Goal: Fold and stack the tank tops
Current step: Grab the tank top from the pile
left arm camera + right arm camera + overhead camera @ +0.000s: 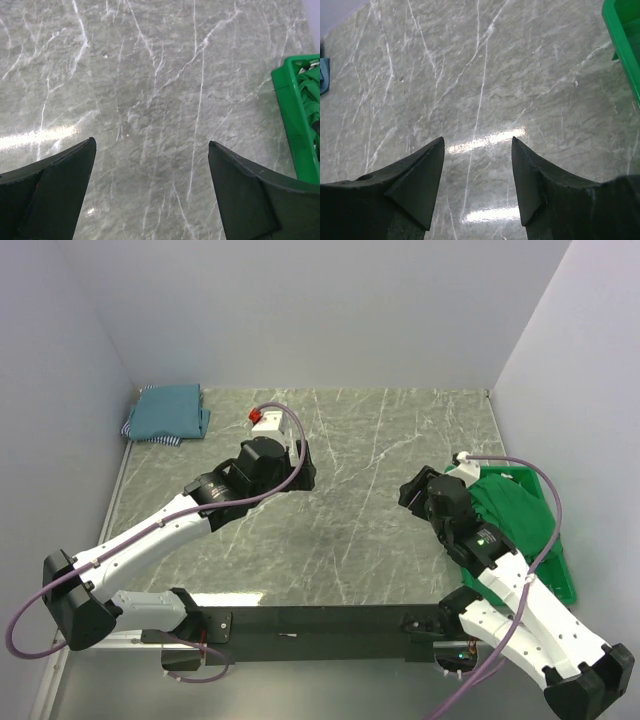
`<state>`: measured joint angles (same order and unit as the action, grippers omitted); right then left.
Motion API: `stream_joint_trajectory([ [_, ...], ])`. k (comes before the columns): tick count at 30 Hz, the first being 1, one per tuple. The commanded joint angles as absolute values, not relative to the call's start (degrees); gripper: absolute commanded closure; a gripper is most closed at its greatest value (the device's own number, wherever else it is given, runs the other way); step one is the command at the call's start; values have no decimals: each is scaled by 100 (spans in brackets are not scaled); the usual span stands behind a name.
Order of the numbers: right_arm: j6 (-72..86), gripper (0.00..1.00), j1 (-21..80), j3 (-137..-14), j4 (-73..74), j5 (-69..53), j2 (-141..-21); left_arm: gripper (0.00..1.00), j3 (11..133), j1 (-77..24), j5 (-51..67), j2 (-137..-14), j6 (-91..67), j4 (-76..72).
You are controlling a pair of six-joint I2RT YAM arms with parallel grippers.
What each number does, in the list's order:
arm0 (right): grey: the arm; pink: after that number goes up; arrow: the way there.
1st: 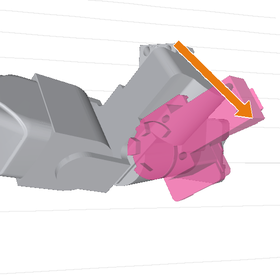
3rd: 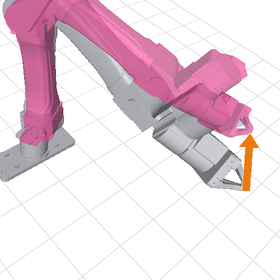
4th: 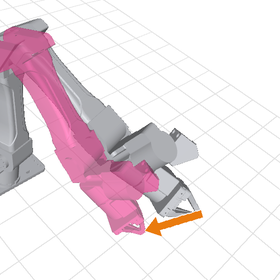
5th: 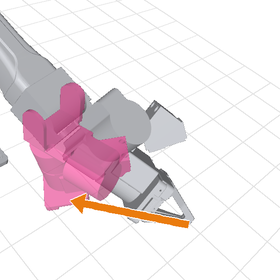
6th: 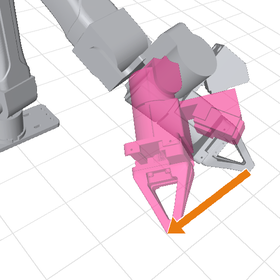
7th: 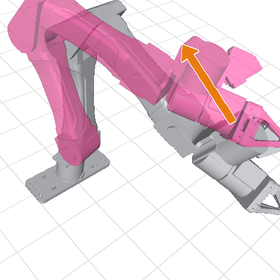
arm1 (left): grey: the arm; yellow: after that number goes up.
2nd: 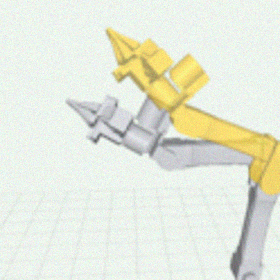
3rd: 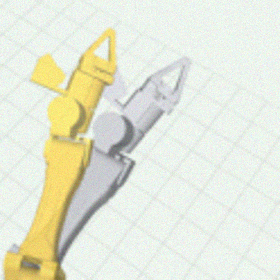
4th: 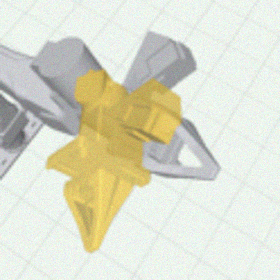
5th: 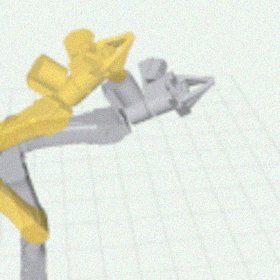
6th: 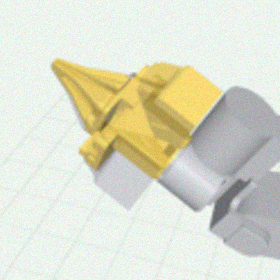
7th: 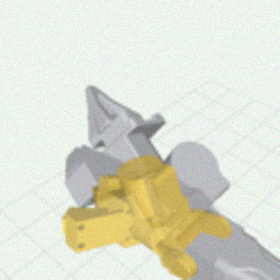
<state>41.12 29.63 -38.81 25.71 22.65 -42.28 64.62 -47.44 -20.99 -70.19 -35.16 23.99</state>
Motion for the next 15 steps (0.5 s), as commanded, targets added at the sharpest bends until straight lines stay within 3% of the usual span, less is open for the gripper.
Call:
stream_joint_trajectory([
  [1, 4227, 37, 2944, -3814, 2522, 2443, -4078, 1, 6723, -4737, -2127, -6926, -3419, 2574],
  [11, 4377, 30, 2734, -4806, 3716, 3031, -5077, 1, 6522, -4729, -1661, -6548, -3410, 2760],
  [15, 4166, 29, 1436, -5290, 4052, 2638, -5607, 1, 6478, -4737, -1425, -6417, -3445, 2804],
])
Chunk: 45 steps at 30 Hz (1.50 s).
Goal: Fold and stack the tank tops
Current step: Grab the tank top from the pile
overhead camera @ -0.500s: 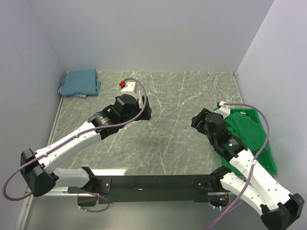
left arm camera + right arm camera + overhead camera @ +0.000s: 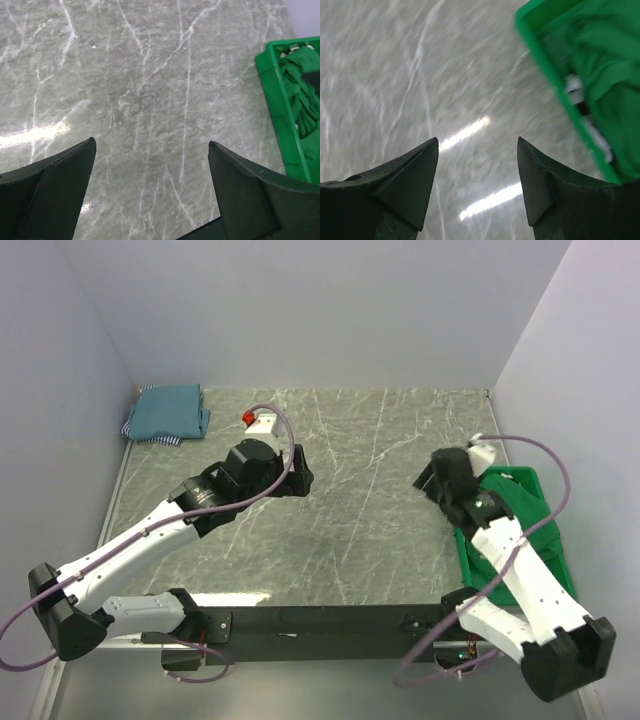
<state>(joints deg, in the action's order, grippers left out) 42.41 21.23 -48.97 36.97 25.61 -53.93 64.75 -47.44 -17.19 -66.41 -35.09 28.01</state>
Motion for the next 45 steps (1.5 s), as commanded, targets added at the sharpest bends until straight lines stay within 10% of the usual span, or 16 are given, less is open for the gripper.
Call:
stream_joint_trajectory([
  [1, 4096, 29, 876, -5274, 3965, 2550, -5634, 1, 6434, -4729, -1372, -6373, -3454, 2804],
  [11, 4456, 29, -1896, -5001, 3077, 2276, -6862, 1, 6126, -4729, -1090, -5942, -3323, 2883],
  [28, 4790, 34, -2364, -5107, 1591, 2180, -8718, 1, 6144, -4720, -1204, -6073, -2953, 3068],
  [38, 4430, 100, -2356, -5133, 1704, 2039, -8263, 1, 6135, -4641, -1178, -6152, -2997, 3041],
  [45, 4070, 100, -2216, -5799, 2267, 1688, -7042, 1, 6301, -4588, -1309, -6100, -3023, 3094],
])
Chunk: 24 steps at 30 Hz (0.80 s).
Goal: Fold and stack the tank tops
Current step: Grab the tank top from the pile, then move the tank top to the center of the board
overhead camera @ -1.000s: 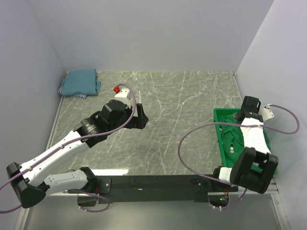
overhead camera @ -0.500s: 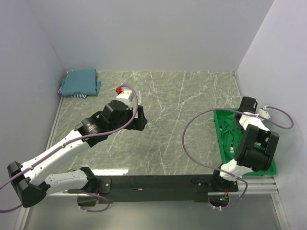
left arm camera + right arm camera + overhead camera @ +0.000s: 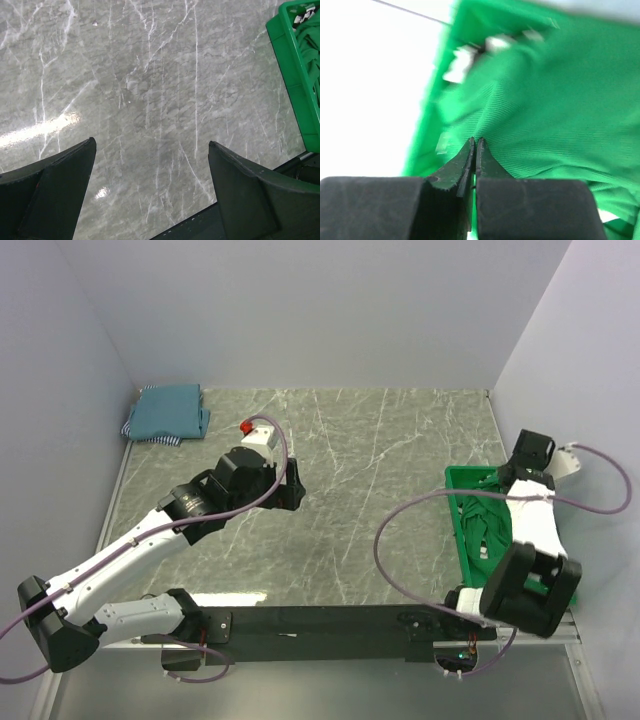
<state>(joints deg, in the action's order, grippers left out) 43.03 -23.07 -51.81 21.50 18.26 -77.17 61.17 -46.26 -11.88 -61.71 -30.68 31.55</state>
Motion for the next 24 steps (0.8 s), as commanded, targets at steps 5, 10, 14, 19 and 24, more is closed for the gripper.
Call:
stream_joint_trajectory([
  [5, 3859, 100, -1426, -6906, 2592, 1520, -6153, 1, 6416, -4465, -1494, -5994, -3076, 3068],
  [10, 3525, 100, -37, -8953, 2839, 1942, -6239, 1, 6460, -4140, -1573, -5906, -3190, 3032],
  [14, 3402, 100, 1174, -10167, 2664, 1802, -6565, 1, 6381, -3614, -1398, -5801, -3296, 3006],
  [19, 3454, 100, 2292, -10495, 2497, 1881, -6987, 1, 6249, -3077, -1090, -5678, -3489, 2927],
  [24, 3708, 91, 3425, -9049, 2312, 2074, -7101, 1, 6153, -2778, -994, -5643, -3673, 2988],
])
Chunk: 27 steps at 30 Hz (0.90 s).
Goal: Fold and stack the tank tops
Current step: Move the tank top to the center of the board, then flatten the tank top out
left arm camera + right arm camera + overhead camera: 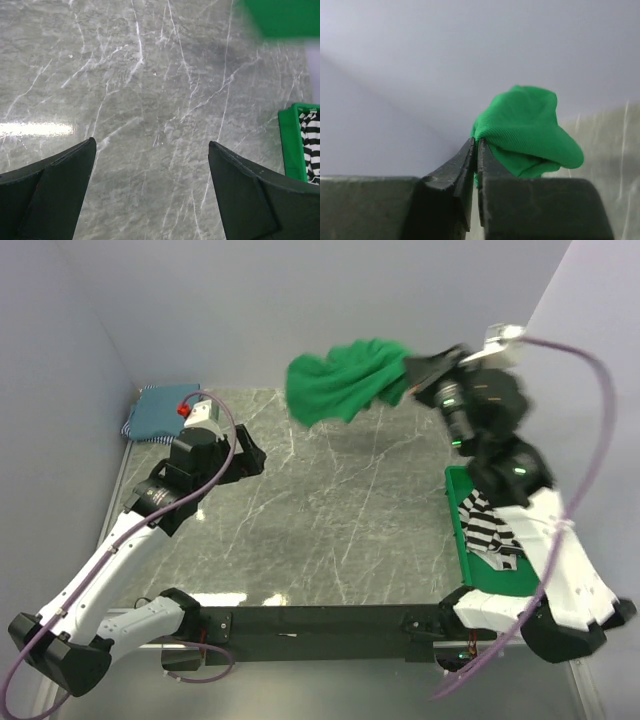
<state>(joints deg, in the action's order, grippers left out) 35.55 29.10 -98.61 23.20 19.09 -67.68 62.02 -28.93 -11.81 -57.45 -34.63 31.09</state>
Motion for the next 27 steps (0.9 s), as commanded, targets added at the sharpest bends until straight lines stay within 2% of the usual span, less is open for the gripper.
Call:
stream_joint_trajectory([
  [1, 3735, 77, 3576, -8783, 2268, 2039, -7128, 1, 6118, -2743, -976, -5625, -3778, 3006],
  [5, 3876, 59, 4130, -7876, 2415, 2135, -7487, 1, 5723, -2619, -774, -5616, -4078, 2866],
  [10, 3859, 52, 4166, -7700, 2777, 2118, -7989, 1, 5178, -2584, -300, -5748, -4622, 2532],
  [15, 3534, 51, 4166, -7401, 2602, 1698, -8348, 3, 4545, -2575, -211, -5958, -5255, 2155],
  [20, 3621, 52, 4017, -6804, 2382, 1697, -8797, 11, 4167, -2566, 139, -6459, -5756, 1662],
  [27, 3744, 57, 3481, -5933, 1811, 1380, -9236, 25, 4315, -2566, 185, -7461, -6134, 1389],
])
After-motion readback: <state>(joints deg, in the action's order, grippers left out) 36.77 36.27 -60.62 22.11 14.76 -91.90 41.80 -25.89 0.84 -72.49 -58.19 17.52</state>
